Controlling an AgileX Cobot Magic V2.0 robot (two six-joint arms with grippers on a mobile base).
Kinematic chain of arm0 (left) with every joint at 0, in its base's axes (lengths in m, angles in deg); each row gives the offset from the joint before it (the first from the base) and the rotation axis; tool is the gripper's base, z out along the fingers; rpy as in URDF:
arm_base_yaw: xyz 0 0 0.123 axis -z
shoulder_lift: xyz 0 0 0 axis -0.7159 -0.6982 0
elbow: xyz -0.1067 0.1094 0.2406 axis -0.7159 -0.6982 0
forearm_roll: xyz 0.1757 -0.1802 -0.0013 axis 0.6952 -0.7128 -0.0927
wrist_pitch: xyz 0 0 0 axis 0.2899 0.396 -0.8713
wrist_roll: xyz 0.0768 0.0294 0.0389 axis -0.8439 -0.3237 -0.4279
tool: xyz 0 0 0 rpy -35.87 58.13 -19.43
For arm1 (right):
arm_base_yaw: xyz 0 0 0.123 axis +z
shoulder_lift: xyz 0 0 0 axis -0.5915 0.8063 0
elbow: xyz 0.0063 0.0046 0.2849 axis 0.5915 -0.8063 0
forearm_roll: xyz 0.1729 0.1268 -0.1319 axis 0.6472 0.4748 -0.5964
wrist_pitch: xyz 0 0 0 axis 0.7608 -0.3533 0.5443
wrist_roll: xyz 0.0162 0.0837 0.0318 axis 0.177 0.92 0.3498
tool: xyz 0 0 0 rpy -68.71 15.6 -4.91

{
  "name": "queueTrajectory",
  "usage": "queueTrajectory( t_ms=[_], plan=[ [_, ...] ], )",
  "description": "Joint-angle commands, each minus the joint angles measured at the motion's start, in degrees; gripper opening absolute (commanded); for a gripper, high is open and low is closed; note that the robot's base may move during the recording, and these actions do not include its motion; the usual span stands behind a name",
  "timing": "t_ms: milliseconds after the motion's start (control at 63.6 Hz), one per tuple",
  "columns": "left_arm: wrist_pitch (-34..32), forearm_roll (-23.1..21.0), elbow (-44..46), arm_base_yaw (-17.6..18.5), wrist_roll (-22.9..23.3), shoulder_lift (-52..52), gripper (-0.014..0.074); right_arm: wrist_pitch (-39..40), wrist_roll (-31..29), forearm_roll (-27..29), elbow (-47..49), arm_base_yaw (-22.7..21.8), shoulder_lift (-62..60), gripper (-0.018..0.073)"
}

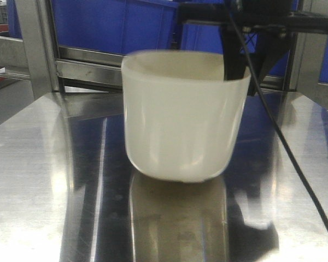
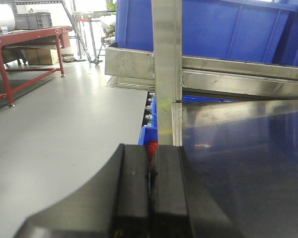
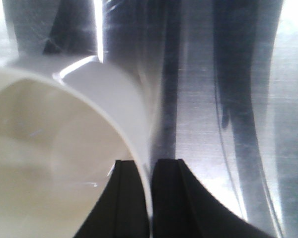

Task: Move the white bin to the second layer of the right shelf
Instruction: 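Lift the white bin off the steel table with the right gripper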

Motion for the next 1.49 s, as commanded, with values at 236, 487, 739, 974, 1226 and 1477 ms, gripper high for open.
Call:
queueTrajectory(
  t_ms=[236,487,739,974,1226,1477],
  plan=[
    [-4.83,-0.35,-2.11,-0.01,0.15,0.91,0.0085,1.15,-0.04,-0.62,1.96,-0.10,-7.94,0.0048],
    [-4.83,-0.35,-2.11,-0.01,0.15,0.91,0.0085,1.28,-1.89,-3.92,1.25,-0.47,-12.67,0.0048],
    [-4.83,-0.35,-2.11,-0.01,0.15,0.91,0.0085,7.18,-17.49,0.00,-6.52,-5.15,-18.75,0.0048],
    [-4.83,-0.35,-2.11,-0.01,0.15,0.91,0.0085,12.43,-29.83,8.09,-17.09,-14.06,-26.80,0.0048],
    [-4.83,-0.35,-2.11,-0.01,0.15,0.91,0.0085,13.69,-30.09,6.64,-25.05,-26.32,-36.37,0.0048],
    [-4.83,-0.35,-2.11,-0.01,0.15,0.91,0.0085,15.32,-30.09,-2.80,-32.19,-29.44,-47.11,0.0048]
  ],
)
